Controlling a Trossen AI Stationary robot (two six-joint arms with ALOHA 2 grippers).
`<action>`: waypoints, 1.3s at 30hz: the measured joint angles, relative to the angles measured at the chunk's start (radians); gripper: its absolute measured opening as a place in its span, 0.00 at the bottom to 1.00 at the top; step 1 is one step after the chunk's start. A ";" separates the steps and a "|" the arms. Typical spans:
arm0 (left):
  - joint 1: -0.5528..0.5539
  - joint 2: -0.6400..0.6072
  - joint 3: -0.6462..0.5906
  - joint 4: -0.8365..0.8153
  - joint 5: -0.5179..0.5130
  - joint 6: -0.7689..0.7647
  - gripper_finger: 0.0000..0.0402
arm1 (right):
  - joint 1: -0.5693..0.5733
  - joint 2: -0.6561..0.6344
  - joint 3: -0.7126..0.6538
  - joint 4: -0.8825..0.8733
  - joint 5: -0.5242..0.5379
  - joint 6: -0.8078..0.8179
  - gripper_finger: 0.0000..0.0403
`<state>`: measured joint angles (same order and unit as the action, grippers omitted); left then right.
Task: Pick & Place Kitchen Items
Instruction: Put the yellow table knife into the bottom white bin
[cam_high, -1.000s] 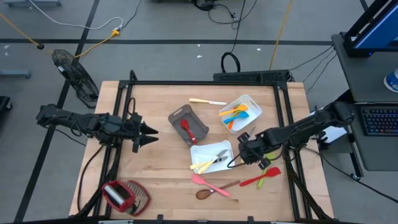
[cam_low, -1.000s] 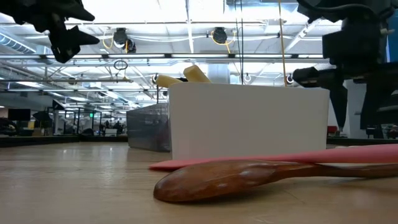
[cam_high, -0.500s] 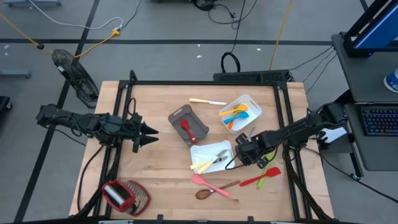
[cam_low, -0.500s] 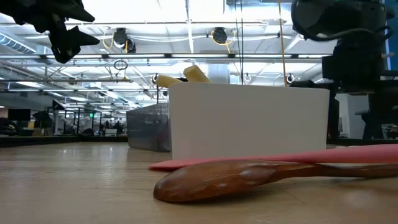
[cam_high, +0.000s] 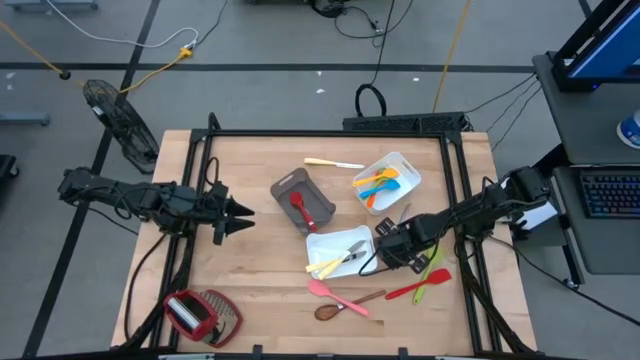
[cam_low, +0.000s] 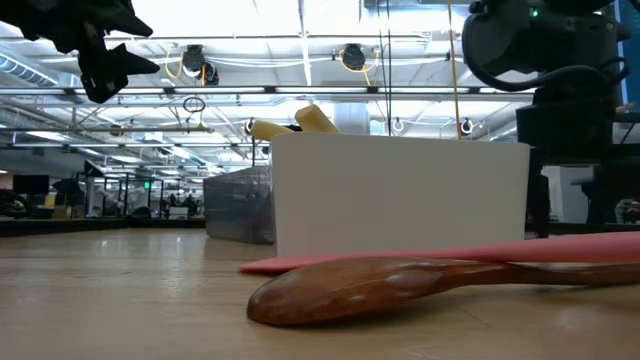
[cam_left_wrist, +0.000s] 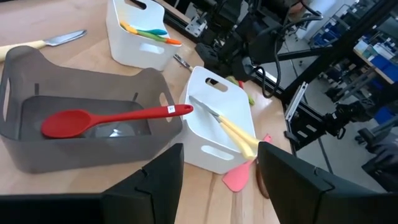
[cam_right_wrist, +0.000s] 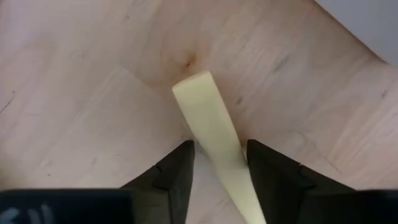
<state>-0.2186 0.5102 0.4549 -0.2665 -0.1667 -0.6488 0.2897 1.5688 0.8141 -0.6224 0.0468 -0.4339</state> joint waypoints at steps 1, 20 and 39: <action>0.000 0.000 0.000 0.000 0.000 -0.001 0.53 | 0.000 0.000 0.000 0.000 -0.001 0.000 0.32; 0.000 0.000 0.000 0.000 0.008 -0.001 0.53 | 0.007 -0.102 -0.003 0.081 -0.074 0.287 0.16; 0.001 0.000 0.000 -0.046 0.008 -0.002 0.53 | 0.027 -0.186 0.283 -0.259 -0.151 0.319 0.16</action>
<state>-0.2176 0.5106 0.4549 -0.3122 -0.1589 -0.6506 0.3162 1.3832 1.0966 -0.8814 -0.1046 -0.1148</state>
